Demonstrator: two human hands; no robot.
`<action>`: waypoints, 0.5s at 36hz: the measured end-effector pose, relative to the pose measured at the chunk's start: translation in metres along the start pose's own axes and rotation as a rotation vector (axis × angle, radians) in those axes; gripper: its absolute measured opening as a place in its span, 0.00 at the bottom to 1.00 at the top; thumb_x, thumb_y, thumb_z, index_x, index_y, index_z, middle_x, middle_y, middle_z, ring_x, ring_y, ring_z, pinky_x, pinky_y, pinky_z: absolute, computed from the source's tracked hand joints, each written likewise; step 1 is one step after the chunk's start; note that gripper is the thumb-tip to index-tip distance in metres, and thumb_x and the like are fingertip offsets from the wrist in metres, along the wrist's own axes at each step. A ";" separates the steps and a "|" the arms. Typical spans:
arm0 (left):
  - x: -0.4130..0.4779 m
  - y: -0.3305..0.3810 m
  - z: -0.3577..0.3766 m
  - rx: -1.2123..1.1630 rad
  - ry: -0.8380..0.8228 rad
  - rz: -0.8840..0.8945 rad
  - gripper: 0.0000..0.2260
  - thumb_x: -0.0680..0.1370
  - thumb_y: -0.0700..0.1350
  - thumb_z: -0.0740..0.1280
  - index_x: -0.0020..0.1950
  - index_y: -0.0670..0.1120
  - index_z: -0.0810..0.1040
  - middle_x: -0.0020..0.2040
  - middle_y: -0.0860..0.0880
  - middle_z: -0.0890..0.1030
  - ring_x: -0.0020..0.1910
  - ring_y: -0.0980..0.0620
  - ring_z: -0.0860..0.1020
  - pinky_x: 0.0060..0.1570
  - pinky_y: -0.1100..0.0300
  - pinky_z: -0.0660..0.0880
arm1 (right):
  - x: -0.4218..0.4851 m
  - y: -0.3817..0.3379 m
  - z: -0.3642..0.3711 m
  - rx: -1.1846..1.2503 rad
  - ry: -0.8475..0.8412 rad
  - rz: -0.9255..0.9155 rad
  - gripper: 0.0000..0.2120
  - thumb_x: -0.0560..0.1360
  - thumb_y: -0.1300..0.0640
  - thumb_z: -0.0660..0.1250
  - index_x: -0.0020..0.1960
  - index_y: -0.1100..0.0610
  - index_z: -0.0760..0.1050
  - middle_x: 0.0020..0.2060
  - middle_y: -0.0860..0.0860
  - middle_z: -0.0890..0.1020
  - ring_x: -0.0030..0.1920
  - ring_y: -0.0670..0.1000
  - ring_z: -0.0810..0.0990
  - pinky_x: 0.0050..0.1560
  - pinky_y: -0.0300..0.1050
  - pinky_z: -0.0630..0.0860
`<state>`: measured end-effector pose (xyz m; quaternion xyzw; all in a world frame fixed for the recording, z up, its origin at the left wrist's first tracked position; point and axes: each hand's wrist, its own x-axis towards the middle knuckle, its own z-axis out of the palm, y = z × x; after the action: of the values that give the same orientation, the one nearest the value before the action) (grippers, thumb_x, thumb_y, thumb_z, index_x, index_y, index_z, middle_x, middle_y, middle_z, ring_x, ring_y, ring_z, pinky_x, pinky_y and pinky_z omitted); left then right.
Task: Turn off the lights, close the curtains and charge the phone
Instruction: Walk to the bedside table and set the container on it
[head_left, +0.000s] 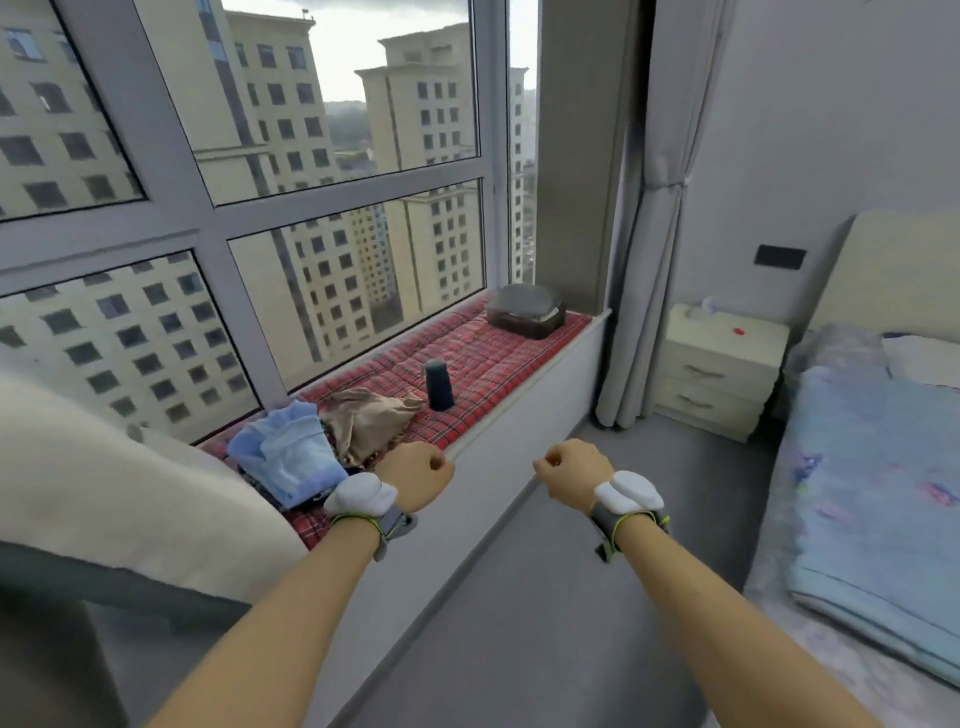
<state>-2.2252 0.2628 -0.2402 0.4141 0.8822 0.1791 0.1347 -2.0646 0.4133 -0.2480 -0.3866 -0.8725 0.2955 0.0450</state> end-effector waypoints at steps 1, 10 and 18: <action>0.014 -0.010 0.005 -0.008 -0.005 -0.007 0.18 0.77 0.48 0.60 0.28 0.47 0.61 0.30 0.48 0.66 0.35 0.48 0.64 0.37 0.58 0.62 | 0.017 0.000 0.007 0.002 -0.025 -0.002 0.18 0.76 0.50 0.58 0.30 0.56 0.63 0.33 0.53 0.75 0.34 0.54 0.71 0.38 0.43 0.69; 0.138 -0.063 0.032 -0.079 -0.103 -0.213 0.14 0.76 0.46 0.61 0.31 0.49 0.64 0.36 0.46 0.69 0.37 0.50 0.66 0.38 0.59 0.63 | 0.147 0.000 0.023 -0.074 -0.276 -0.019 0.20 0.75 0.46 0.60 0.51 0.63 0.78 0.39 0.53 0.79 0.38 0.53 0.76 0.47 0.51 0.79; 0.238 -0.065 0.034 -0.192 0.040 -0.375 0.12 0.77 0.47 0.61 0.59 0.46 0.74 0.52 0.47 0.79 0.48 0.48 0.76 0.50 0.59 0.71 | 0.252 0.005 0.025 -0.053 -0.229 -0.060 0.16 0.76 0.45 0.59 0.57 0.54 0.75 0.53 0.51 0.80 0.46 0.50 0.76 0.49 0.44 0.74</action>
<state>-2.4041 0.4160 -0.3199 0.2242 0.9252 0.2422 0.1872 -2.2449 0.5805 -0.3090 -0.3252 -0.8906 0.3130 -0.0567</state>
